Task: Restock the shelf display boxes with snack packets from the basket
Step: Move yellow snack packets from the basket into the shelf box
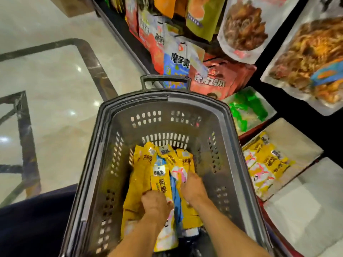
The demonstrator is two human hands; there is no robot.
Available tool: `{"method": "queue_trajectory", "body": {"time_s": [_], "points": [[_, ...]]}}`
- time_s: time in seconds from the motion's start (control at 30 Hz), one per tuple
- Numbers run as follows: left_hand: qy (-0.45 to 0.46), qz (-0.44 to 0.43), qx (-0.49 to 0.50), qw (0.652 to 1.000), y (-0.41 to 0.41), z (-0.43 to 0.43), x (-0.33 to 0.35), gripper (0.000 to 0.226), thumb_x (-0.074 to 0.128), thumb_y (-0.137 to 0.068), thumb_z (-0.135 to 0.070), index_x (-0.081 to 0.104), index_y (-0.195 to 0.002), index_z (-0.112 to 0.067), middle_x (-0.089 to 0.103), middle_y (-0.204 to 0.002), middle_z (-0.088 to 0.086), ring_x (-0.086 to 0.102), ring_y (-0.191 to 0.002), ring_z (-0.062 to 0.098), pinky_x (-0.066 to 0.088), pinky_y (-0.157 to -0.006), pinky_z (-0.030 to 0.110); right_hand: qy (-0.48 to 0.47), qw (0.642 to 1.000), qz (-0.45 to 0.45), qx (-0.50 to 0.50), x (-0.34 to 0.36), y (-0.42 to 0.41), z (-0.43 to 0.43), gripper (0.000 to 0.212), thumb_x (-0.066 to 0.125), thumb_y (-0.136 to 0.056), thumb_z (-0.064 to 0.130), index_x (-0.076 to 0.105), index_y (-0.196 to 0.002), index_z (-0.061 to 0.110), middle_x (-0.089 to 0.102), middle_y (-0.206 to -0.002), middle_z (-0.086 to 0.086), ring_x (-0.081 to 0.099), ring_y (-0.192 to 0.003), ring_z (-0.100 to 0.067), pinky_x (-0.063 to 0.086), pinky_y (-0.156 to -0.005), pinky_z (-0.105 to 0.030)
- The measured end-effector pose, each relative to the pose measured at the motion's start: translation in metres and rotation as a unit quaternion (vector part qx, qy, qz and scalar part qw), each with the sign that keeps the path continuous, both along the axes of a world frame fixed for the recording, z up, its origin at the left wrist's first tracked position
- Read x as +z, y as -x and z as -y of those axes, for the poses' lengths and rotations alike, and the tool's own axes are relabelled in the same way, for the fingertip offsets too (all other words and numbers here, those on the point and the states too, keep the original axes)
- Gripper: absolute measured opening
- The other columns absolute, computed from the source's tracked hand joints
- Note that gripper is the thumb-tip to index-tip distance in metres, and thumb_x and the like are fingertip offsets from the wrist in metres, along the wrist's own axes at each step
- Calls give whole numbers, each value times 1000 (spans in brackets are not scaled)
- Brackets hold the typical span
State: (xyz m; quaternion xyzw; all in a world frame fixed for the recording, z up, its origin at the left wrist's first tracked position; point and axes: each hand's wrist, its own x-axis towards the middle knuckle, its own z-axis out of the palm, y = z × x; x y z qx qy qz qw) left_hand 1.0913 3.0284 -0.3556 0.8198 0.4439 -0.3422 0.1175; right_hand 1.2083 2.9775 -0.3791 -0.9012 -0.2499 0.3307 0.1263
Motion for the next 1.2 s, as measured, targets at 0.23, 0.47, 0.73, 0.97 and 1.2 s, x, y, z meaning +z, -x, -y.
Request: {"method": "queue_trajectory", "body": {"time_s": [0.23,0.47,0.73,0.97,1.2], "points": [[-14,15,60,998,-11,-16,-6,93,57,-82,-67,21,-143,-7,58,-128,1,61,-116,19,45,-90,31,9,999,35,0,-22,3,-5,69,55,-93,39,25,-149,11,35,-146,-12,36,-133,-32,37,-106,-42],[5,149,110,983,-5,-36,3,68,54,-88,-31,17,-144,-19,63,-117,5,64,-105,29,51,-82,36,21,999,-11,-28,-17,1,-8,69,66,-86,30,32,-143,11,39,-138,-16,40,-128,-35,36,-106,-39],[-5,294,244,924,3,-81,28,48,51,-82,-44,33,-125,-33,68,-103,10,64,-95,38,50,-83,40,14,991,-105,-85,-10,12,-3,69,79,-72,29,43,-130,16,56,-125,-13,57,-113,-33,50,-86,-35],[153,421,315,837,31,-94,39,65,80,-59,-21,52,-117,-34,73,-92,0,71,-85,28,56,-81,57,62,965,-230,-107,21,23,-2,37,65,-84,24,56,-116,10,60,-117,-8,53,-94,-21,46,-81,-27],[86,519,304,794,41,-70,131,46,78,-71,-17,56,-105,-38,72,-92,-2,70,-84,24,57,-79,48,-95,947,-248,-180,78,29,14,53,71,-57,37,62,-103,13,66,-102,-4,64,-90,-21,50,-72,-28]]}}
